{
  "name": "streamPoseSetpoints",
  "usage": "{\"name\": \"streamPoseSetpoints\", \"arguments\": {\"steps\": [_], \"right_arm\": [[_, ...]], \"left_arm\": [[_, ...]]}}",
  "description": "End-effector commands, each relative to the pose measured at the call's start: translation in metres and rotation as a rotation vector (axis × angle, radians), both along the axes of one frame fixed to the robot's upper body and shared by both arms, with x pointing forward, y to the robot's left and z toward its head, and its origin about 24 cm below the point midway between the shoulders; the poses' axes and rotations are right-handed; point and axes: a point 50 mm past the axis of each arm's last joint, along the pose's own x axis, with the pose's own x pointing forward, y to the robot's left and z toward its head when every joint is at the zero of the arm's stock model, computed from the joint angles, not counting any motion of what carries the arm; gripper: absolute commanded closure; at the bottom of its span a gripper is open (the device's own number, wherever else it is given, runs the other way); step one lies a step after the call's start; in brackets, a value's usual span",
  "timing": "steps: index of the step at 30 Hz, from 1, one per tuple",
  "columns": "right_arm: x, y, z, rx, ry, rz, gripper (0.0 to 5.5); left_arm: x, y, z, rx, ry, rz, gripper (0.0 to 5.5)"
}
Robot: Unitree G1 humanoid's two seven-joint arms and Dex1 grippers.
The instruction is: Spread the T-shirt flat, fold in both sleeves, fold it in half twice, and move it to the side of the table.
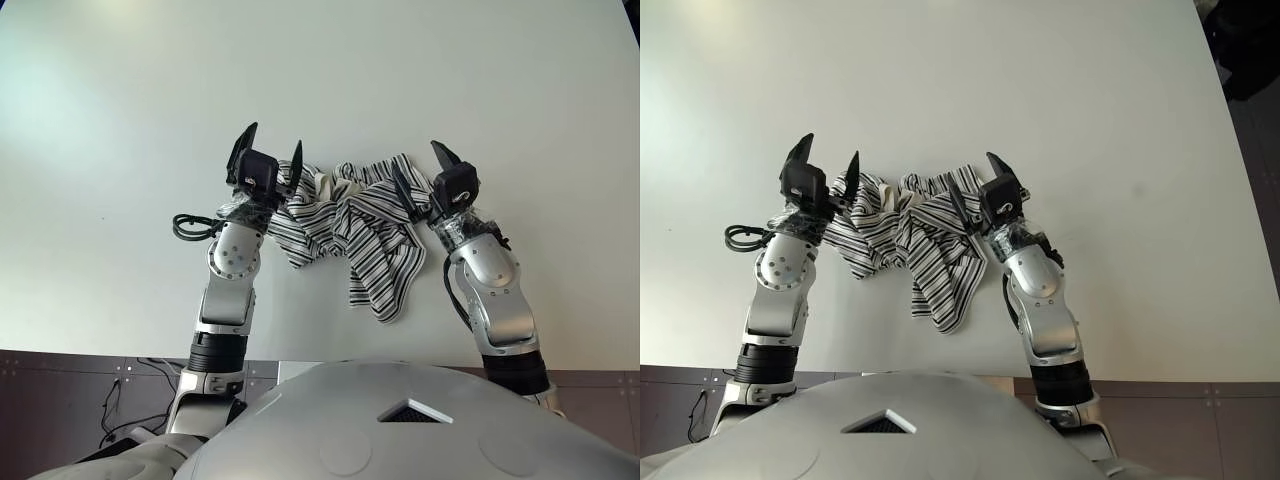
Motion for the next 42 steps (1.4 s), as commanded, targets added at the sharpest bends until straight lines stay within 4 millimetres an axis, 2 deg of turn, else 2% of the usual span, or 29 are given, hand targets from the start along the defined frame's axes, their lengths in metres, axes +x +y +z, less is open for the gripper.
{"name": "streamPoseSetpoints", "arguments": {"steps": [1, 4, 8, 11, 16, 19, 23, 25, 28, 31, 35, 37, 39, 42], "right_arm": [[0.003, -0.003, 0.001, -0.014, 0.006, -0.008, 2.09], [0.002, -0.003, -0.002, -0.025, 0.022, -0.003, 2.09], [-0.001, -0.012, -0.029, -0.224, 0.181, 0.096, 2.09], [-0.011, -0.026, -0.049, -0.357, 0.303, 0.168, 2.09], [-0.030, -0.045, -0.057, -0.477, 0.405, 0.281, 2.09], [-0.043, -0.063, -0.054, -0.536, 0.448, 0.315, 2.09], [-0.067, -0.096, -0.039, -0.605, 0.512, 0.361, 2.09], [-0.075, -0.101, -0.031, -0.613, 0.528, 0.394, 2.09], [-0.084, -0.095, -0.013, -0.560, 0.505, 0.506, 2.09], [-0.077, -0.089, 0.014, -0.416, 0.433, 0.565, 2.09], [-0.055, -0.100, 0.049, -0.269, 0.355, 0.586, 2.09], [-0.045, -0.105, 0.060, -0.237, 0.330, 0.590, 2.09], [-0.022, -0.108, 0.067, -0.225, 0.300, 0.571, 2.09], [0.019, -0.099, 0.064, -0.253, 0.274, 0.570, 2.09]], "left_arm": [[-0.002, -0.002, 0.002, 0.031, -0.005, -0.032, 1.95], [-0.004, -0.005, 0.001, 0.041, -0.001, -0.059, 1.95], [-0.023, -0.012, -0.017, 0.203, 0.121, -0.280, 1.95], [-0.031, -0.003, -0.028, 0.314, 0.192, -0.364, 1.95], [-0.039, 0.010, -0.041, 0.437, 0.299, -0.403, 1.95], [-0.044, 0.018, -0.042, 0.486, 0.332, -0.408, 1.95], [-0.044, 0.027, -0.027, 0.458, 0.294, -0.381, 1.95], [-0.042, 0.022, -0.016, 0.397, 0.248, -0.379, 1.95], [-0.036, 0.014, -0.002, 0.309, 0.175, -0.362, 1.95], [-0.031, 0.009, 0.008, 0.269, 0.137, -0.366, 1.95], [-0.025, 0.009, 0.012, 0.267, 0.129, -0.383, 1.95], [-0.019, 0.009, 0.016, 0.254, 0.121, -0.388, 1.95], [-0.007, 0.009, 0.023, 0.231, 0.108, -0.401, 1.95], [0.024, 0.013, 0.034, 0.249, 0.100, -0.457, 1.95]]}}
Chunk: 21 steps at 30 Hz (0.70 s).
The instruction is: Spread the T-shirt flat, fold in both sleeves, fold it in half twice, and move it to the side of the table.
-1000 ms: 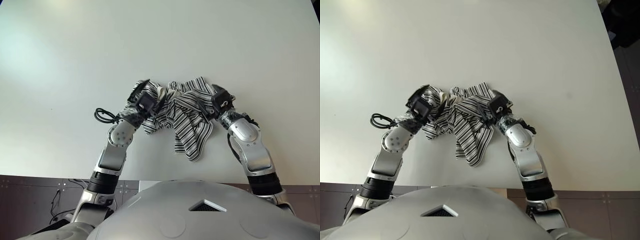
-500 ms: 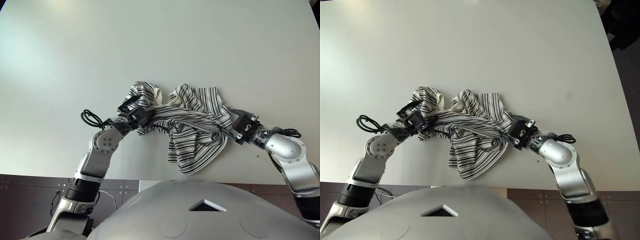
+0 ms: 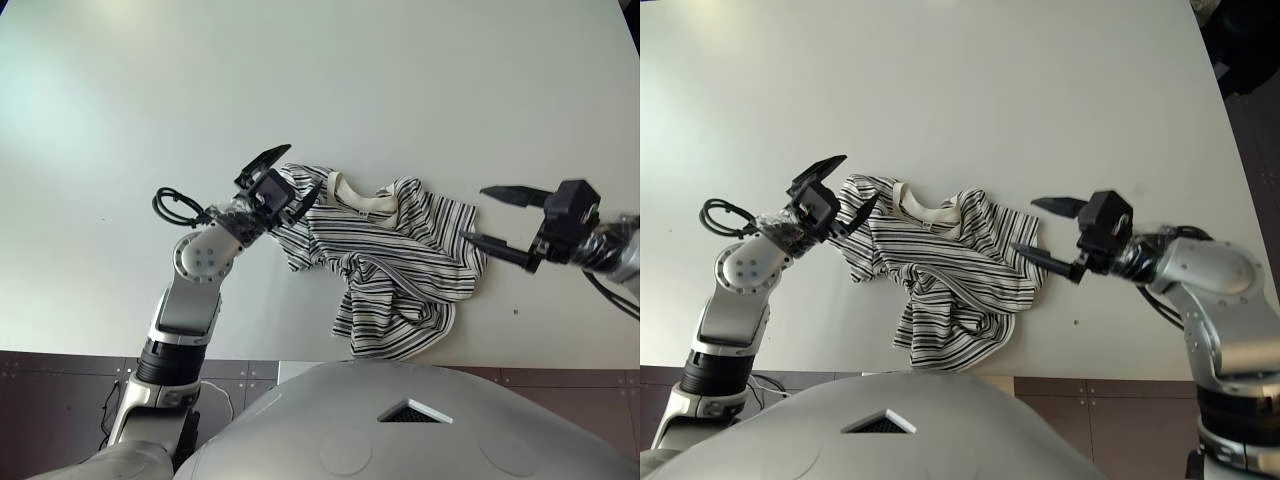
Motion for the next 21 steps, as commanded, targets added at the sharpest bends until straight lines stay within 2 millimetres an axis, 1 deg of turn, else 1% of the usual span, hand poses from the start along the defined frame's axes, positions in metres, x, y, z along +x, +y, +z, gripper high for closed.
{"name": "streamPoseSetpoints", "arguments": {"steps": [1, 4, 6, 8, 10, 14, 18, 20, 21], "right_arm": [[0.048, 0.016, -0.006, -0.029, -0.017, 0.040, 2.09], [0.081, 0.032, -0.025, -0.078, 0.078, 0.146, 2.09], [0.096, 0.035, -0.035, -0.091, 0.163, 0.193, 2.09], [0.110, 0.038, -0.044, -0.082, 0.241, 0.199, 2.09], [0.121, 0.044, -0.052, -0.073, 0.300, 0.196, 2.09], [0.130, 0.049, -0.066, -0.090, 0.366, 0.193, 2.09], [0.131, 0.049, -0.079, -0.114, 0.427, 0.186, 2.09], [0.129, 0.049, -0.085, -0.137, 0.442, 0.197, 2.12], [0.129, 0.050, -0.087, -0.142, 0.445, 0.203, 2.32]], "left_arm": [[0.040, 0.007, 0.010, 0.068, 0.000, -0.097, 1.95], [0.068, 0.009, -0.001, 0.246, 0.091, -0.311, 1.95], [0.083, 0.008, -0.004, 0.272, 0.174, -0.409, 1.95], [0.096, 0.004, -0.005, 0.273, 0.255, -0.483, 1.95], [0.104, 0.005, -0.005, 0.283, 0.319, -0.535, 1.95], [0.111, 0.015, -0.004, 0.330, 0.390, -0.581, 1.95], [0.110, 0.012, -0.013, 0.367, 0.451, -0.624, 1.95], [0.107, 0.009, -0.020, 0.369, 0.461, -0.634, 2.25], [0.106, 0.007, -0.023, 0.366, 0.465, -0.635, 2.49]]}}
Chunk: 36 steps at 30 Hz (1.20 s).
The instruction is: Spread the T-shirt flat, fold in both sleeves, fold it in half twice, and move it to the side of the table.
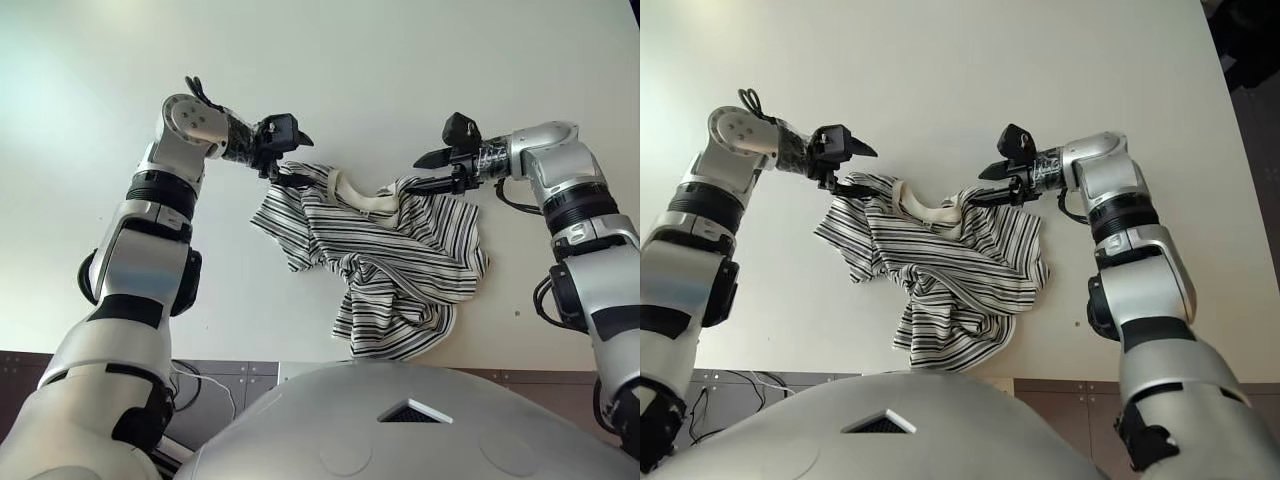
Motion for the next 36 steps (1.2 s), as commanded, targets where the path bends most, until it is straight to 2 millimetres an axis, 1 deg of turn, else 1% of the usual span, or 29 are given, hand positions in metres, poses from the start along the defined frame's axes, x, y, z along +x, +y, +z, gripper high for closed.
{"name": "streamPoseSetpoints", "arguments": {"steps": [1, 3, 4, 6, 8, 11, 13, 15, 18, 20, 26, 31, 36], "right_arm": [[-0.001, 0.004, -0.008, -0.037, 0.016, 0.028, 2.43], [-0.002, 0.007, -0.010, -0.036, 0.014, 0.042, 2.86], [-0.002, 0.009, -0.011, -0.035, 0.013, 0.048, 2.98], [-0.003, 0.011, -0.012, -0.039, 0.009, 0.061, 3.45], [-0.004, 0.011, -0.014, -0.045, 0.009, 0.067, 3.73], [-0.008, 0.008, -0.019, -0.063, 0.016, 0.082, 4.29], [-0.011, 0.007, -0.023, -0.073, 0.021, 0.092, 4.51], [-0.013, 0.008, -0.026, -0.078, 0.023, 0.101, 4.92], [-0.014, 0.011, -0.027, -0.078, 0.019, 0.112, 5.36], [-0.014, 0.012, -0.027, -0.078, 0.016, 0.116, 5.36], [-0.012, 0.019, -0.025, -0.081, -0.001, 0.154, 5.36], [-0.015, 0.019, -0.027, -0.088, -0.003, 0.174, 5.36], [-0.016, 0.018, -0.029, -0.092, -0.008, 0.174, 5.36]], "left_arm": [[-0.002, -0.008, -0.008, 0.014, 0.012, -0.026, 2.60], [-0.005, -0.008, -0.013, 0.026, 0.026, -0.035, 2.97], [-0.006, -0.007, -0.014, 0.035, 0.030, -0.041, 3.08], [-0.006, -0.005, -0.014, 0.050, 0.052, -0.043, 3.51], [-0.004, -0.003, -0.011, 0.054, 0.080, -0.034, 3.75], [0.003, -0.005, -0.001, 0.020, 0.103, -0.004, 4.24], [0.007, -0.007, 0.006, -0.003, 0.109, 0.008, 4.28], [0.009, -0.006, 0.009, 0.001, 0.109, 0.015, 4.28], [0.012, -0.008, 0.011, 0.009, 0.106, 0.031, 4.28], [0.012, -0.007, 0.009, 0.037, 0.107, 0.036, 4.28], [0.008, -0.004, -0.006, 0.113, 0.089, 0.056, 4.28], [0.014, -0.011, 0.001, 0.066, 0.053, 0.086, 4.28], [0.019, -0.011, 0.009, 0.064, 0.028, 0.097, 4.28]]}}
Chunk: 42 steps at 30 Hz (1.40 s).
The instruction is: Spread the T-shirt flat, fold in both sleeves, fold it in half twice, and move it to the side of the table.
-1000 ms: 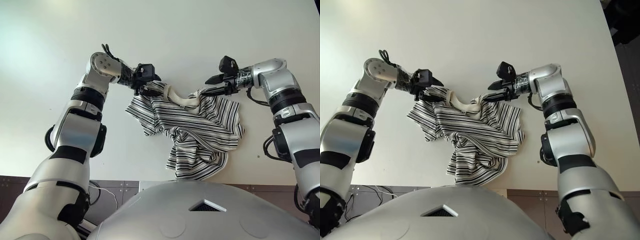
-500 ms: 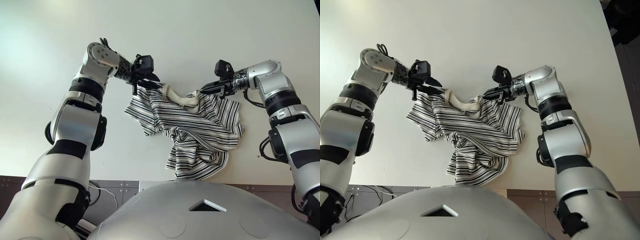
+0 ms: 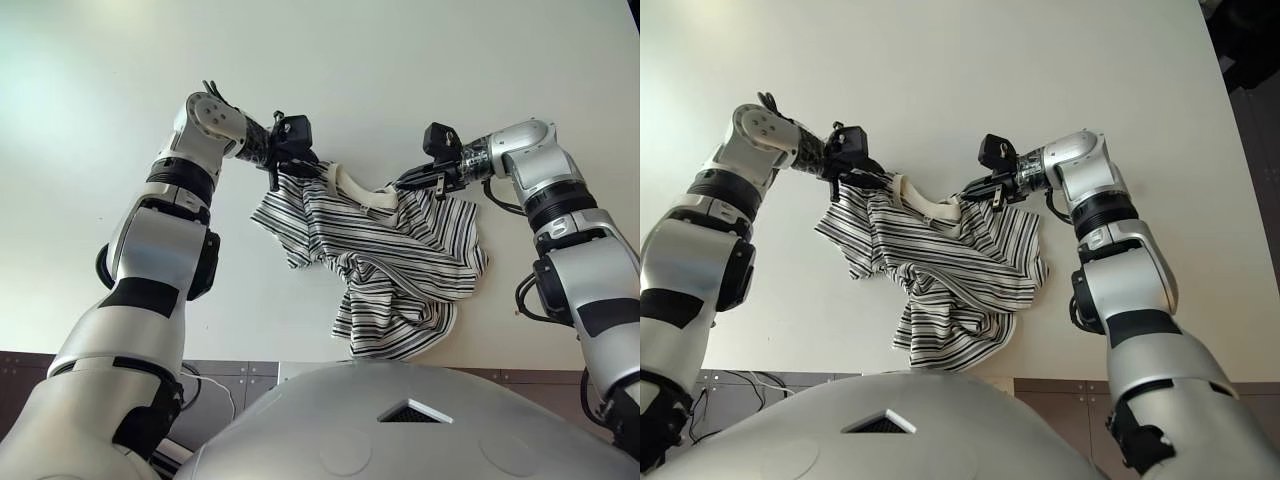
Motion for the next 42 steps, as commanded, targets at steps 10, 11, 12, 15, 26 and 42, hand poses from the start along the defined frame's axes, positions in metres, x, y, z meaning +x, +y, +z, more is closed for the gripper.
{"name": "streamPoseSetpoints", "arguments": {"steps": [10, 11, 12, 15, 26, 42], "right_arm": [[-0.017, 0.000, -0.025, -0.071, 0.070, 0.036, 5.40], [-0.017, 0.001, -0.025, -0.072, 0.070, 0.039, 5.40], [-0.017, 0.002, -0.025, -0.072, 0.069, 0.041, 5.40], [-0.017, 0.004, -0.025, -0.072, 0.069, 0.053, 5.40], [-0.016, 0.005, -0.023, -0.068, 0.056, 0.052, 5.40], [-0.001, -0.014, 0.008, 0.080, -0.144, -0.127, 5.40]], "left_arm": [[0.006, -0.007, 0.010, -0.024, 0.003, -0.007, 3.29], [0.004, -0.007, 0.008, -0.018, 0.009, -0.015, 3.29], [0.003, -0.006, 0.005, -0.007, 0.009, -0.012, 3.29], [-0.001, -0.001, -0.005, 0.049, -0.005, -0.008, 3.29], [-0.012, 0.016, -0.020, 0.083, 0.045, 0.013, 4.79], [-0.005, 0.029, 0.005, -0.163, -0.057, 0.111, 5.37]]}}
